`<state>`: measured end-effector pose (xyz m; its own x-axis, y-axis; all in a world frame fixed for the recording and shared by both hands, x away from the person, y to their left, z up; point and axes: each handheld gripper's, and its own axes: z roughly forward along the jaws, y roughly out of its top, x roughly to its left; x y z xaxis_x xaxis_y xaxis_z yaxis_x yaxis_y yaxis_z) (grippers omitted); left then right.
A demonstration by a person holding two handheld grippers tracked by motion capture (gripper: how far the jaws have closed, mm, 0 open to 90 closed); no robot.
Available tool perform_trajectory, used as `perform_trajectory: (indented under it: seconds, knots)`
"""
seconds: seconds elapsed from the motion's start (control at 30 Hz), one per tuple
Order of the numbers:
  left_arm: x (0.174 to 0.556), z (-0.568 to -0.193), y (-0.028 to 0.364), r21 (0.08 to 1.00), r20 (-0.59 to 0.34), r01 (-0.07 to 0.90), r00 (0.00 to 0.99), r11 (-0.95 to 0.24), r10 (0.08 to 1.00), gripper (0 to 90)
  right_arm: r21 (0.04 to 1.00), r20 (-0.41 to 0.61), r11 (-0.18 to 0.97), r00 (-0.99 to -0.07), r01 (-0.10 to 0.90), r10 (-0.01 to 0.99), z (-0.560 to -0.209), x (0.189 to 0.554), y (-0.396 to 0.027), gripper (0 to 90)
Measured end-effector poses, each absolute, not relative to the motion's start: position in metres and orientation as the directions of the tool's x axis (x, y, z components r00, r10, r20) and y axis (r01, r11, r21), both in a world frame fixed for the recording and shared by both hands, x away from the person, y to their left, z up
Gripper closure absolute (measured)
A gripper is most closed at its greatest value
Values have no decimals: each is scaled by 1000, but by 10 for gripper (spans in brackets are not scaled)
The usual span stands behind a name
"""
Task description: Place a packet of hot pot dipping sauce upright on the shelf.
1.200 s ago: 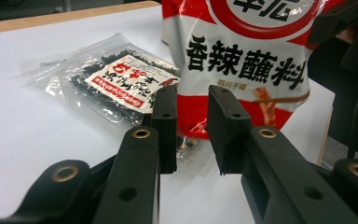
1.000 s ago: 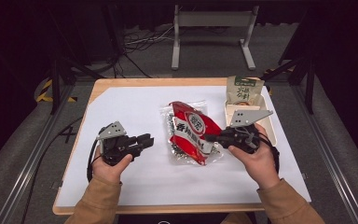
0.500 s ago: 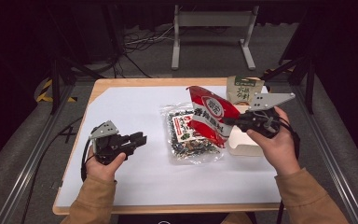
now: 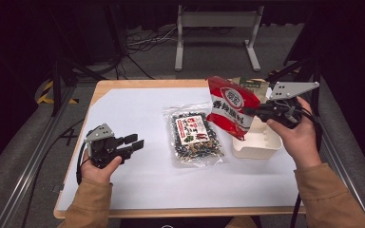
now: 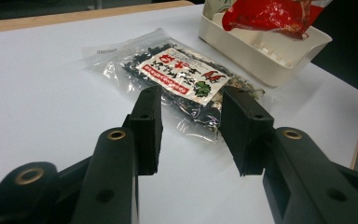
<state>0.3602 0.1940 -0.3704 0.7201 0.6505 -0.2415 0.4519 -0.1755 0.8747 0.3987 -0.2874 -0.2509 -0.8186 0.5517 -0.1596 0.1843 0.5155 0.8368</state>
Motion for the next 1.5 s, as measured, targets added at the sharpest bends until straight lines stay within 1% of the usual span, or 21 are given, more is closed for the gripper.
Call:
perform_trajectory:
  seconds: [0.27,0.47,0.77,0.93,1.23,1.5]
  knots:
    - [361,-373,201,873,-219,444,726,-201,652,543,834,-175,520,-805,185,567,-244,406,-301,900]
    - [360,-377,205,867,-220,454,720,-206,659,515,832,-191,525,-793,182,578,-241,416,-313,900]
    - [359,-379,207,862,-224,463,715,-208,662,501,829,-208,529,-777,182,594,-240,431,-328,900]
    - [360,-380,207,859,-224,466,714,-211,664,479,824,-222,536,-767,183,602,-241,440,-336,900]
    - [361,-381,207,858,-222,467,712,-213,666,472,808,-252,565,-772,164,584,-242,453,-344,900]
    - [362,-383,206,852,-228,478,708,-216,668,472,786,-260,590,-768,184,586,-250,463,-348,900]
